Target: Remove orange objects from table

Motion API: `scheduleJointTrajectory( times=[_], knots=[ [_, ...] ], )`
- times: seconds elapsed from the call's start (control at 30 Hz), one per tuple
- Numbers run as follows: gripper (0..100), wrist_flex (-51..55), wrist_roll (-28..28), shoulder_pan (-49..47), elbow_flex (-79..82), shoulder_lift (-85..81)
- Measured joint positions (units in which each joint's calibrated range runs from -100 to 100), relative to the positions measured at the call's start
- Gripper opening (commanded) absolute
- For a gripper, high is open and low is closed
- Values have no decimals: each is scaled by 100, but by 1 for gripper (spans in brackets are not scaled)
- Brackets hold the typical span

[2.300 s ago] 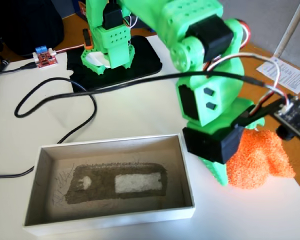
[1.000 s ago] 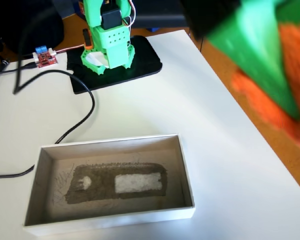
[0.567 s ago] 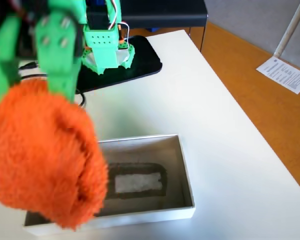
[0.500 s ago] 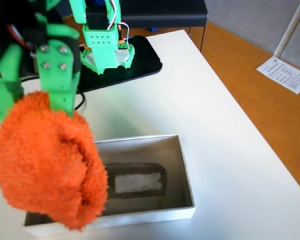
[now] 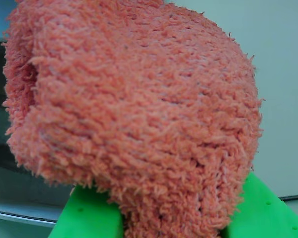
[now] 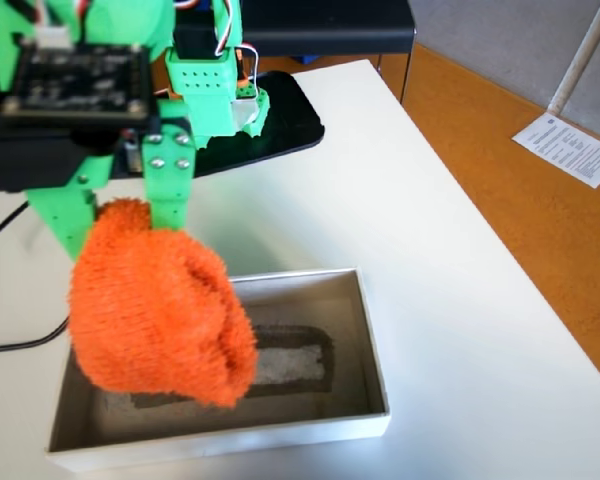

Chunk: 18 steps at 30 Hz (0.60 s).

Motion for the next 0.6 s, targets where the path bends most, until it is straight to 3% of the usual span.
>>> scheduleJointTrajectory(
  times=[0.6],
  knots=[
    [0,-89,-156,-230,169,-429]
  ],
)
